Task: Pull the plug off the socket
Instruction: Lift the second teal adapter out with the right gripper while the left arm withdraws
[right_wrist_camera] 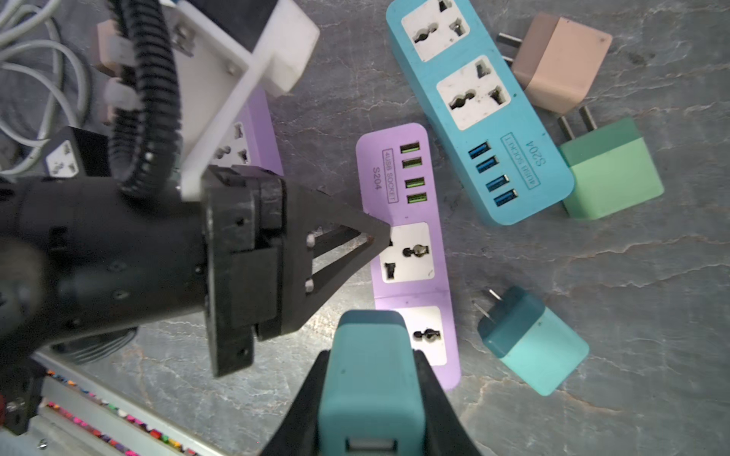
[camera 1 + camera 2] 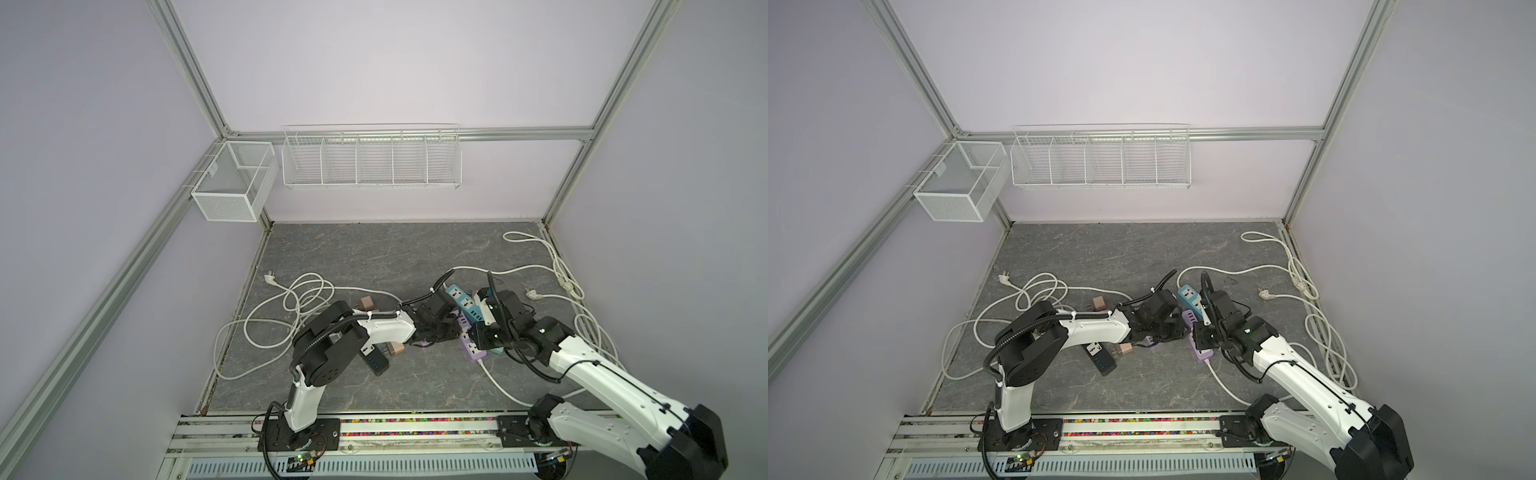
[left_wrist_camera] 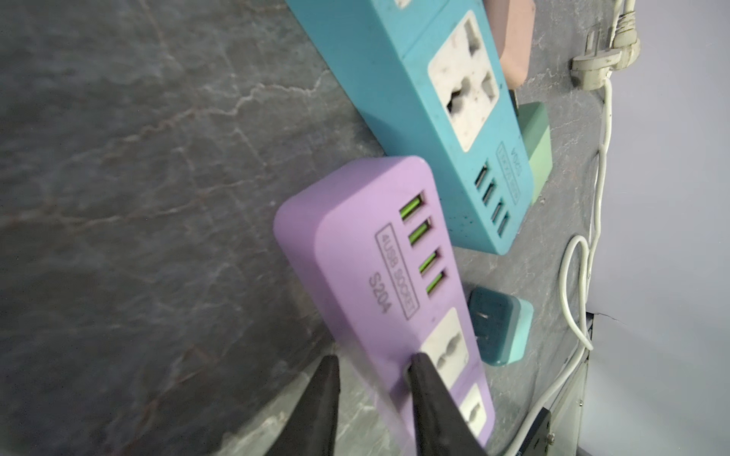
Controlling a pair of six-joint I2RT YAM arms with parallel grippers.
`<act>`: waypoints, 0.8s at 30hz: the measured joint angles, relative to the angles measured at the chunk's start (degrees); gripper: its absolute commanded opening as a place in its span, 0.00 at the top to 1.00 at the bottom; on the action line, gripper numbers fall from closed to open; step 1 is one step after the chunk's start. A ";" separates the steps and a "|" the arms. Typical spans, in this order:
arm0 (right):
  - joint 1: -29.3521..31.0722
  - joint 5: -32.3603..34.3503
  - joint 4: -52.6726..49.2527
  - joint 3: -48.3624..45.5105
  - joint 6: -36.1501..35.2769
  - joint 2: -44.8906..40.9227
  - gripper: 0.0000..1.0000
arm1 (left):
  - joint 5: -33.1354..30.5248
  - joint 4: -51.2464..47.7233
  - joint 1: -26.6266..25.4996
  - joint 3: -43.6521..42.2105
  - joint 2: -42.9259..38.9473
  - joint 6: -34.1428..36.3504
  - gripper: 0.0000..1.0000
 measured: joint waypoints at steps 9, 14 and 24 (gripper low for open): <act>0.20 -6.56 2.56 -0.52 6.40 -4.76 0.86 | -6.03 -1.40 1.62 -6.75 -14.45 2.95 0.59; 1.73 -8.76 8.48 -3.52 10.84 -4.81 0.86 | -9.60 -1.84 2.32 -12.79 -24.28 4.20 0.57; 6.05 -10.29 22.71 -10.60 18.05 4.07 0.87 | -15.30 -7.96 3.06 -21.79 -36.20 6.64 0.52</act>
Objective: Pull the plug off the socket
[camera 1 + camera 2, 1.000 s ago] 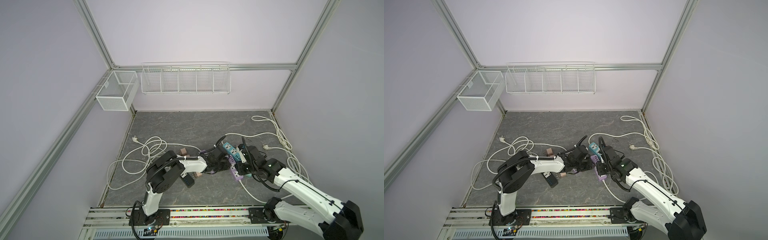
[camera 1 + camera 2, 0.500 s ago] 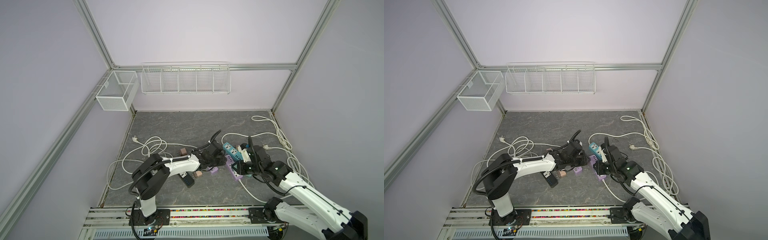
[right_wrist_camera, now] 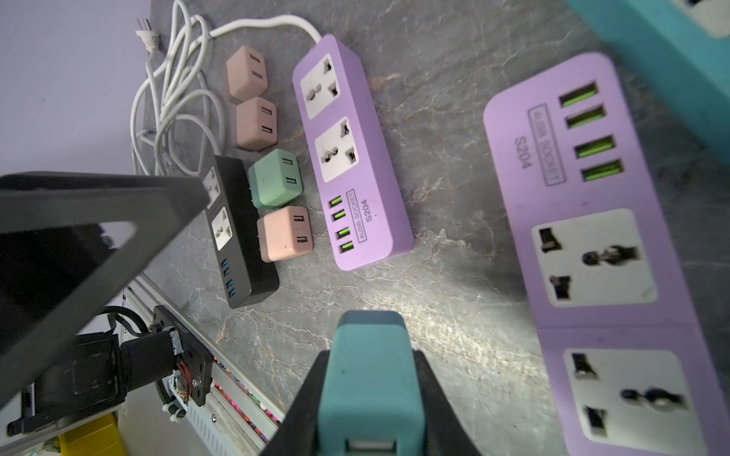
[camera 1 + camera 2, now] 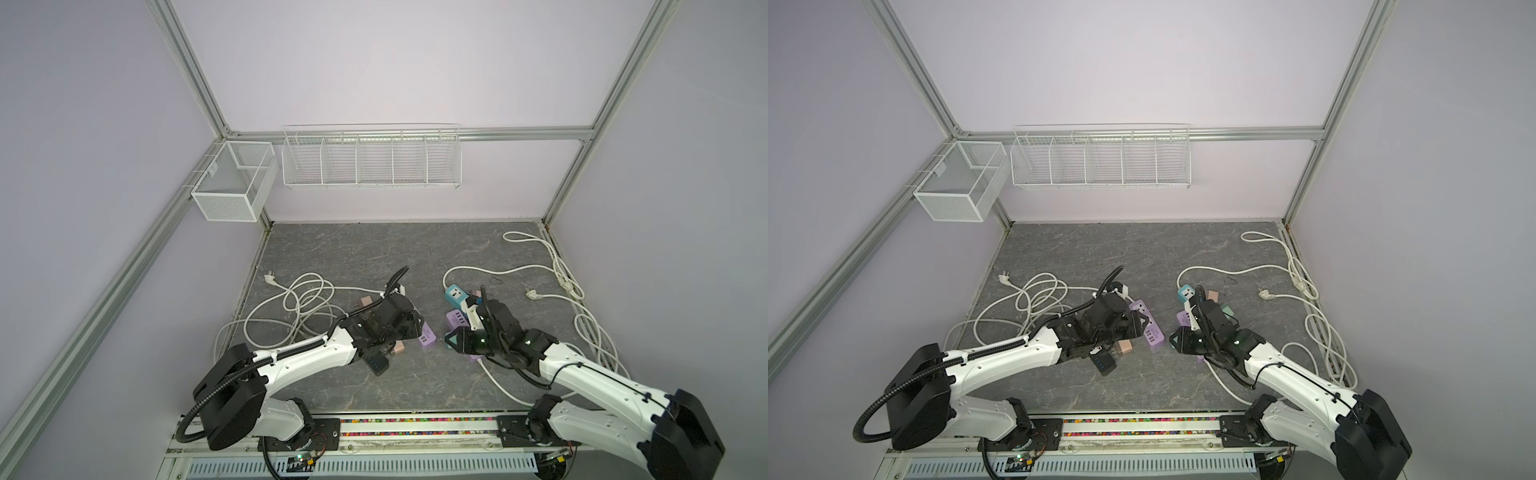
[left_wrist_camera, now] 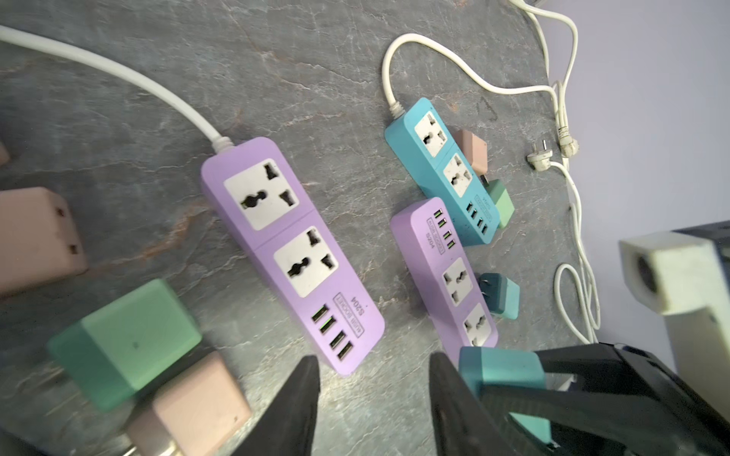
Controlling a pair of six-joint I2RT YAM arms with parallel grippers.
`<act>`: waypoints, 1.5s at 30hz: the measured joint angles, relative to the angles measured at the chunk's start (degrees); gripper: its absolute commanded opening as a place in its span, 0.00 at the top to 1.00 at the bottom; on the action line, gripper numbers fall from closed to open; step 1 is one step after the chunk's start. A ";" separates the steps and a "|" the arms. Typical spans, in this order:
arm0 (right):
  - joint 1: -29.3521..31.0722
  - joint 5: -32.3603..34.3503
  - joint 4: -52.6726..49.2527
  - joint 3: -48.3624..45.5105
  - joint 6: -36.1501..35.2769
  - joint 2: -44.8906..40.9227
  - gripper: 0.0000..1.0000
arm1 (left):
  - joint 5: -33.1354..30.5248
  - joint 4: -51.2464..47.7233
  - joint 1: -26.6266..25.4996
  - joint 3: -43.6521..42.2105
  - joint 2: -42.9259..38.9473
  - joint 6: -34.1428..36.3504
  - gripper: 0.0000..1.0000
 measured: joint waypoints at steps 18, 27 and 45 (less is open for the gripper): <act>3.10 0.02 16.02 -3.02 3.80 14.21 0.87 | -5.57 -0.81 0.04 -9.18 -10.93 1.27 0.45; 3.50 -0.52 21.20 -2.86 4.00 18.14 0.80 | -6.54 -0.70 0.04 -9.70 -10.97 1.27 0.44; 3.56 3.28 14.75 -1.73 1.20 17.00 0.36 | -8.00 -0.74 0.04 -9.70 -11.08 1.07 0.43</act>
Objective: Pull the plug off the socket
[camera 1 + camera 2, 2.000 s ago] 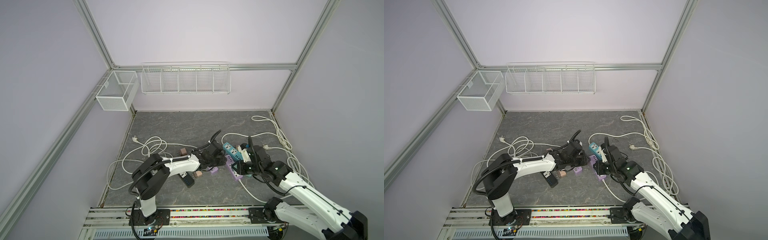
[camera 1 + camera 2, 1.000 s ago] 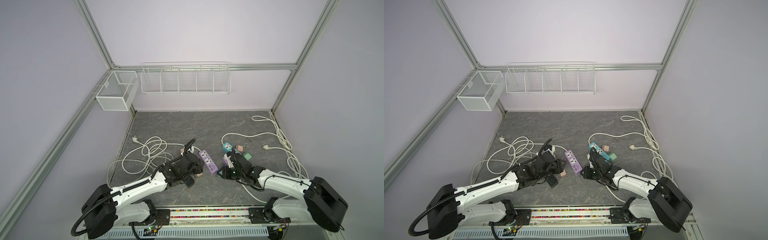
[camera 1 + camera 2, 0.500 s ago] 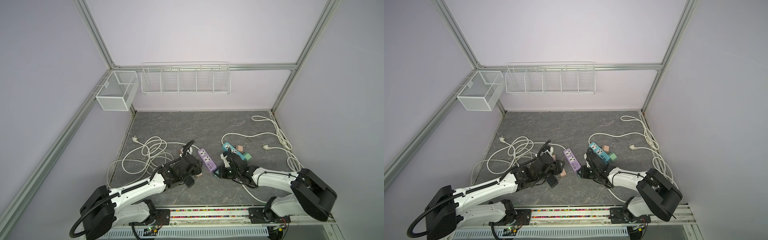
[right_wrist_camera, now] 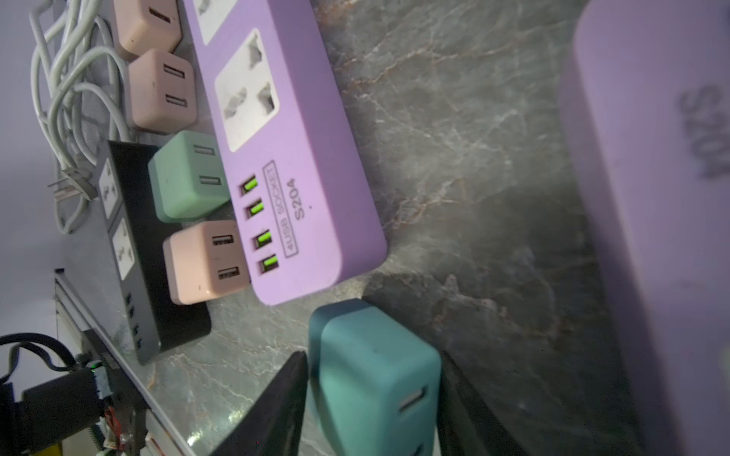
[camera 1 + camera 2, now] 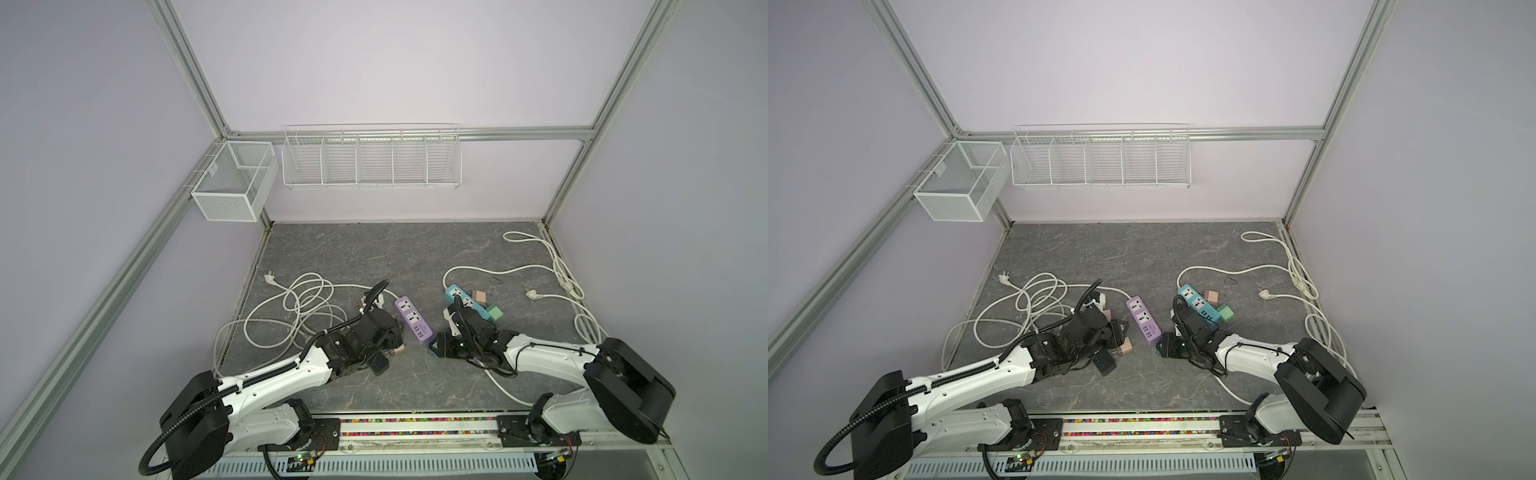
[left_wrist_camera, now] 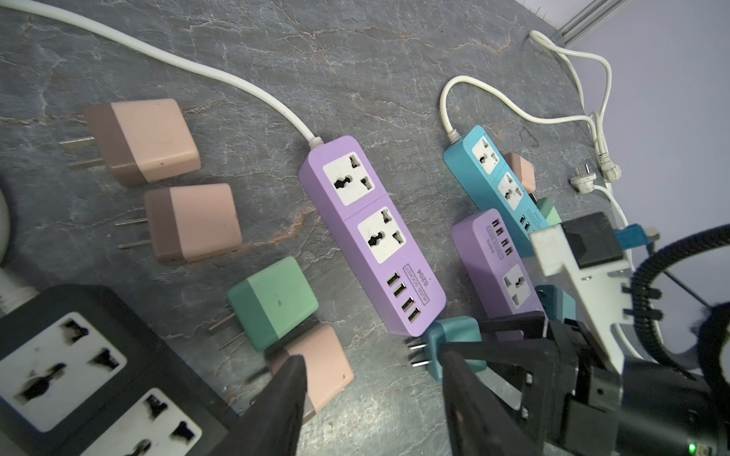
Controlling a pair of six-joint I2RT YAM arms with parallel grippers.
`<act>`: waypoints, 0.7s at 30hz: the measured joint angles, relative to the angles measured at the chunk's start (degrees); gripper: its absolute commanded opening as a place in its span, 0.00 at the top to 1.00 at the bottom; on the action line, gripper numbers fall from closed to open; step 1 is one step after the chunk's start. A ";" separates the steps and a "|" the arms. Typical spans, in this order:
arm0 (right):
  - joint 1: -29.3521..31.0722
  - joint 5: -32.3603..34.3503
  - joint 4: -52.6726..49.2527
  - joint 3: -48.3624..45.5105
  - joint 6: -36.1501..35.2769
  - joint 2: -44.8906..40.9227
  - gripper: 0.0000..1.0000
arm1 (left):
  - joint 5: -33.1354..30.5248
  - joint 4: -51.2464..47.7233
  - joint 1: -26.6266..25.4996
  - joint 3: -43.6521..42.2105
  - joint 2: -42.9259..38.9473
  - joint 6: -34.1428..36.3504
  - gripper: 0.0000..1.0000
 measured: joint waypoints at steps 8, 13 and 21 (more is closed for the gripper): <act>-0.13 2.95 -7.82 2.38 -2.27 -4.28 0.13 | -1.77 -0.66 0.35 0.00 -2.38 -0.04 0.39; -1.55 6.19 -15.93 5.99 -5.66 -10.69 0.08 | -3.04 -3.26 2.91 0.02 -5.29 0.07 0.33; -12.13 18.16 -26.08 15.32 -14.03 -21.81 0.11 | -4.76 -10.38 17.77 3.28 -10.62 4.85 0.13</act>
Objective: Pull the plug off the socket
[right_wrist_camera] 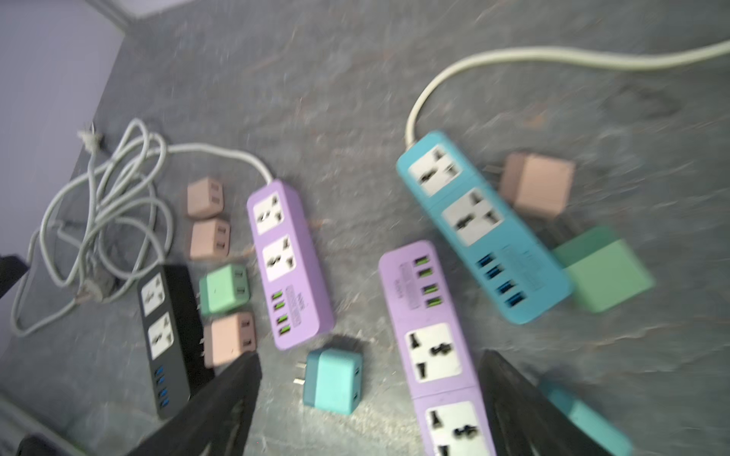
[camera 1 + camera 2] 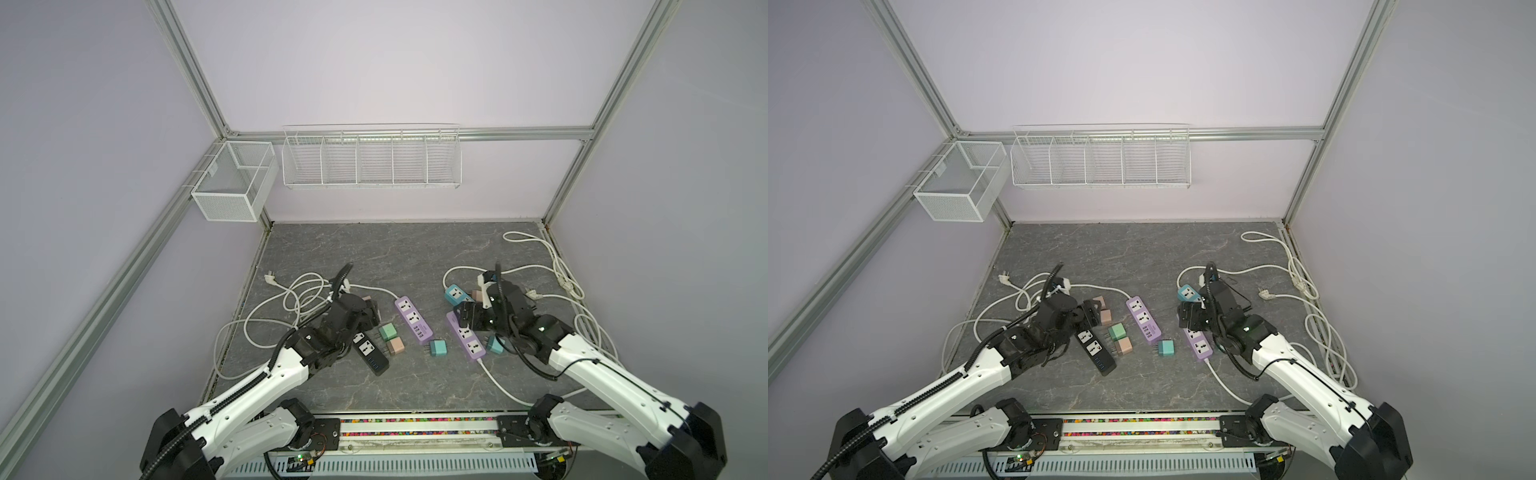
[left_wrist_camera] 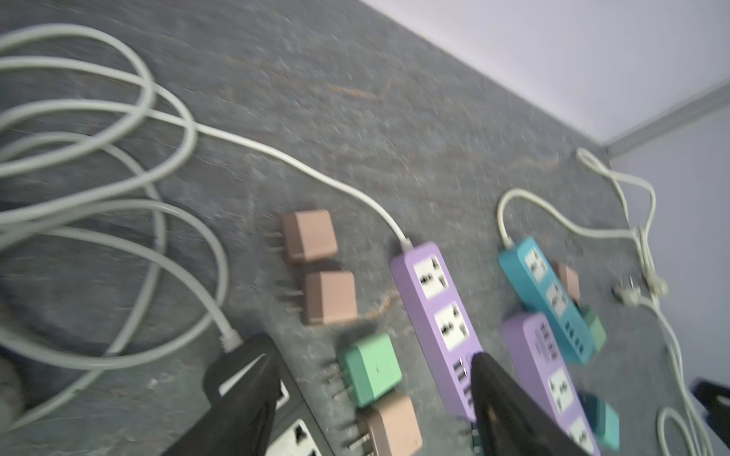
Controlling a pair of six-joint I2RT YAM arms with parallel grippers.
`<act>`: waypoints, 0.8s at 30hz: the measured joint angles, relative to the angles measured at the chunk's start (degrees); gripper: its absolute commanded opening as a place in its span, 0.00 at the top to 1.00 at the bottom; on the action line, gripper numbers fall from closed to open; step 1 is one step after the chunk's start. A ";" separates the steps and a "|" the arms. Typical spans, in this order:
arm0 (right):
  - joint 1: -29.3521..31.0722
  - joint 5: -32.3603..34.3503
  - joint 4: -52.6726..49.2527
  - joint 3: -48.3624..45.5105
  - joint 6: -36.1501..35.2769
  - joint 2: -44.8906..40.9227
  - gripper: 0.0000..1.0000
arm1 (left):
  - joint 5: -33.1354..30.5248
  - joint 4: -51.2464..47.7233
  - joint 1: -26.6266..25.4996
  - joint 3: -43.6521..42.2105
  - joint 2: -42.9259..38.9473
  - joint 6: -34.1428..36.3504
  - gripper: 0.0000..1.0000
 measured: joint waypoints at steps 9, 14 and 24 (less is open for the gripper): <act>-18.58 19.17 6.32 -4.96 -7.61 -3.58 0.11 | -5.88 1.49 26.51 1.29 2.16 8.02 0.00; -26.12 24.87 18.95 -13.99 -12.24 1.64 0.11 | -13.33 11.37 31.32 -3.93 8.31 15.63 0.00; -30.25 18.69 45.94 -18.10 -20.74 22.40 0.11 | -13.57 41.13 34.01 -16.44 19.15 32.00 0.00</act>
